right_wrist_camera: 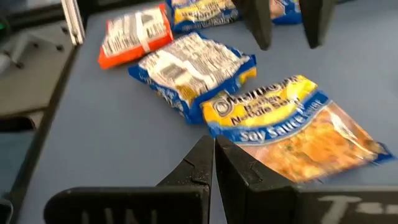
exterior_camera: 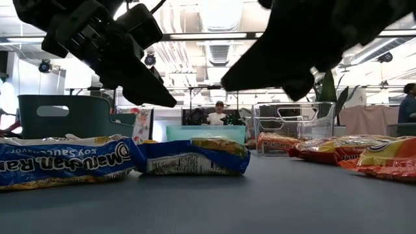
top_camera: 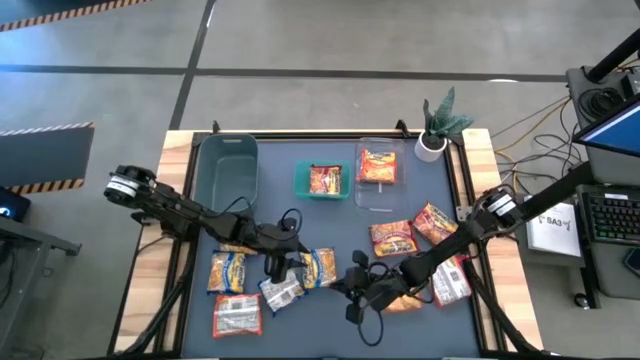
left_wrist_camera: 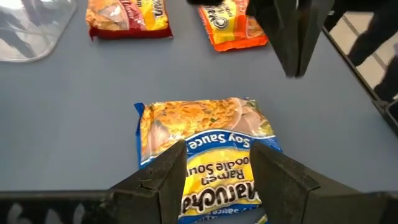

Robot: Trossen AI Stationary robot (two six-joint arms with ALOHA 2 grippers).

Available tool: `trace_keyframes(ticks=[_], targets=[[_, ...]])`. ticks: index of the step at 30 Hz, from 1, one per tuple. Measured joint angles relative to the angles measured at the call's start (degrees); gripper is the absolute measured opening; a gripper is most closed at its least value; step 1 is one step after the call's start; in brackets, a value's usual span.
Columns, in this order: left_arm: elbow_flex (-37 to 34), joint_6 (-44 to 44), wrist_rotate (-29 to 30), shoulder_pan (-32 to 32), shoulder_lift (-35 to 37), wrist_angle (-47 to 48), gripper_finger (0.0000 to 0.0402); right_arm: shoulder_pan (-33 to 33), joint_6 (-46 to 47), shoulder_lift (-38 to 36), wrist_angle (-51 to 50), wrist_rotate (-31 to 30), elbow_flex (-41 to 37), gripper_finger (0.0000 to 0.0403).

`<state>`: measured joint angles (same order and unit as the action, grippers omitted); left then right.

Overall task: Sort Maruchan noodles
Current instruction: Put the blue noodle pack into the dark blue bin

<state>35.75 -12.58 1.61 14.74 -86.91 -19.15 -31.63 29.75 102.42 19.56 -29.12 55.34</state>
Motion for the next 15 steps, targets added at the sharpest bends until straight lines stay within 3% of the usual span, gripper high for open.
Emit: trace_keyframes(ticks=[7,15], targets=[[-0.23,-0.17,0.52,0.24,0.00,-0.23,0.0160,0.56,-3.51,7.20,-0.44,0.45,5.09,0.0009],[-0.29,-0.32,0.46,1.27,-1.86,-0.30,0.0160,1.20,-3.85,10.24,-10.93,0.60,11.80,0.0009]])
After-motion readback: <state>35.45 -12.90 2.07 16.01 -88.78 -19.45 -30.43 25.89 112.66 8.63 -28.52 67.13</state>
